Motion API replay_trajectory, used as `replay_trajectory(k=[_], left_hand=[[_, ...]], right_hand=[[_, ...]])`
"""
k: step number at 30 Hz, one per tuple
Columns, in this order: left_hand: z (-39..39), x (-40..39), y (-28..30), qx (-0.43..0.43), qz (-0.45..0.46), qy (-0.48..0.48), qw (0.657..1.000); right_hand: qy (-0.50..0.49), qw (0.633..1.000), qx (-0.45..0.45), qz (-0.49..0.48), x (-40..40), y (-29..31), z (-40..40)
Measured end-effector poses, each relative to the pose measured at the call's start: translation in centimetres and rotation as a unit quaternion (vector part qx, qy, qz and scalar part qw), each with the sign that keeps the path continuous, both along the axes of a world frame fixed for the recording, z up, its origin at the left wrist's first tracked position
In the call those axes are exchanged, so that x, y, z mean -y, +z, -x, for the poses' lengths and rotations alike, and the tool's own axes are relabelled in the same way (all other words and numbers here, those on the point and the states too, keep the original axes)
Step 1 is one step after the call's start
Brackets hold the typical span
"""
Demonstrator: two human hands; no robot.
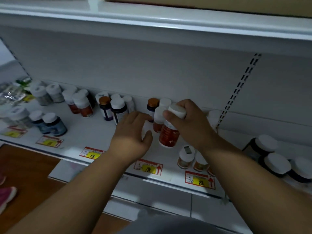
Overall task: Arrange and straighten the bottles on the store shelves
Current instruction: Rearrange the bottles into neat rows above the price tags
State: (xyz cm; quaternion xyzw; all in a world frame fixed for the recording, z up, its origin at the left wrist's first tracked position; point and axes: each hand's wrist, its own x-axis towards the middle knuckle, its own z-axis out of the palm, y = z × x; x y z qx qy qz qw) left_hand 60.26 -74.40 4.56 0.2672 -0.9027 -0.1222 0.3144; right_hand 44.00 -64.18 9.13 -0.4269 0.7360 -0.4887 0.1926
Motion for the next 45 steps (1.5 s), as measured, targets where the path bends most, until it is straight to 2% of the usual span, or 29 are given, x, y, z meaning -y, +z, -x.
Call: replay_trajectory(k=[4, 7, 10, 14, 22, 28, 33, 36, 38, 41, 43, 45], left_hand=[[-1.6, 3.1, 0.1, 0.202, -0.007, -0.058, 0.978], [-2.2, 4.2, -0.5, 0.269, -0.039, -0.111, 0.956], [-2.3, 4.8, -1.0, 0.264, -0.077, -0.147, 0.95], [-2.2, 5.4, -1.4, 0.268, -0.078, -0.176, 0.944], [-2.3, 6.7, -1.0, 0.284, -0.069, -0.21, 0.933], [-2.4, 6.7, -1.4, 0.292, -0.065, -0.206, 0.932], [-2.2, 5.9, -0.7, 0.274, 0.017, -0.187, 0.943], [-1.9, 5.3, 0.4, 0.232, 0.029, -0.194, 0.953], [-1.2, 5.0, 1.0, 0.213, 0.026, -0.2, 0.956], [0.0, 4.7, 1.7, 0.197, 0.01, -0.196, 0.961], [0.7, 4.4, 2.0, 0.184, 0.01, -0.19, 0.964], [1.2, 4.2, 2.2, 0.174, 0.009, -0.188, 0.967]], right_hand=[[-0.017, 0.999, -0.03, -0.009, 1.3, -1.1, -2.5], [-0.019, 0.996, -0.072, -0.047, 2.4, -2.2, -3.7], [-0.021, 0.985, -0.122, -0.123, 3.5, -4.2, -4.6], [-0.037, 0.968, -0.118, -0.217, 4.1, -6.0, -6.1], [0.028, 0.949, -0.146, -0.276, 3.5, -4.5, -6.8], [0.017, 0.951, -0.153, -0.268, 3.4, -4.9, -7.0], [0.024, 0.96, -0.136, -0.244, 3.0, -4.2, -7.4], [-0.061, 0.974, -0.144, -0.162, 2.2, -2.9, -6.0], [-0.112, 0.962, -0.219, -0.119, 2.0, -2.5, -3.3], [-0.133, 0.932, -0.271, -0.201, 2.2, -3.1, 1.5], [-0.115, 0.911, -0.271, -0.288, 2.5, -3.8, 3.8], [-0.072, 0.884, -0.309, -0.344, 2.9, -4.7, 5.2]])
